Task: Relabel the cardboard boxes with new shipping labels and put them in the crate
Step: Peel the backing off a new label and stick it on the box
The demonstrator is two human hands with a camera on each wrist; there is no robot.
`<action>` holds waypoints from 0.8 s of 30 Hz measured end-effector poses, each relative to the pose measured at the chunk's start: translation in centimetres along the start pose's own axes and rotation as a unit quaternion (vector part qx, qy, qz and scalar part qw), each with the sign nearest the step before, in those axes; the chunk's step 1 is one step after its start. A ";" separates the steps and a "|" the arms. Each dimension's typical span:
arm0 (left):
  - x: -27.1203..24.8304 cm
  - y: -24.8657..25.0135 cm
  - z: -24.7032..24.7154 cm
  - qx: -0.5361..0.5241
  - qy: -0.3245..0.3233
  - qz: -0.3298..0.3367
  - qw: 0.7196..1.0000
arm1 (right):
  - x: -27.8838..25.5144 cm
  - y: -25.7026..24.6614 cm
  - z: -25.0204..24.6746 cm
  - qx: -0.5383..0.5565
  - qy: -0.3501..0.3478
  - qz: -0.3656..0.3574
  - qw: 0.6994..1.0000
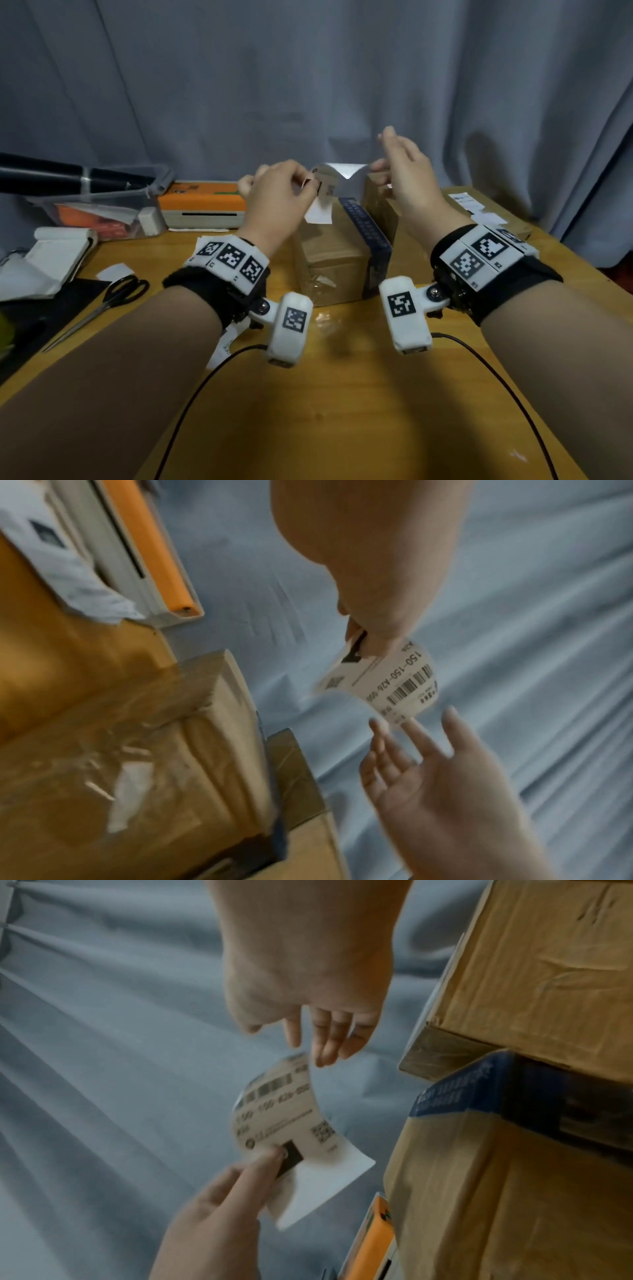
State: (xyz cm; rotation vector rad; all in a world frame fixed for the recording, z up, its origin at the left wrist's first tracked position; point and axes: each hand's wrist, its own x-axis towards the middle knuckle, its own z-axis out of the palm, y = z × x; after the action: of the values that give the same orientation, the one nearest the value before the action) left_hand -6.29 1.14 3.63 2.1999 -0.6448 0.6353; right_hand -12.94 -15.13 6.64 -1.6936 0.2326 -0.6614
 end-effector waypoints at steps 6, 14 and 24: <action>0.4 -0.4 -0.3 -0.324 -0.090 -0.145 0.930 | 0.7 2.5 -1.0 -0.052 -0.129 -0.018 0.990; 0.7 -0.9 1.2 -0.287 -0.160 -0.143 0.933 | 1.5 4.2 0.1 -0.014 -0.083 0.067 0.994; -1.7 -2.7 1.4 -0.041 -0.405 -0.090 0.909 | 0.9 3.6 -0.1 0.059 -0.093 0.203 0.973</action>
State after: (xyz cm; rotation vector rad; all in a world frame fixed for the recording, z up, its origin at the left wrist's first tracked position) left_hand -5.53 2.11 0.37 2.3646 -0.8311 -0.4423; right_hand -11.52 -16.47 3.51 -1.5208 0.3853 -0.2054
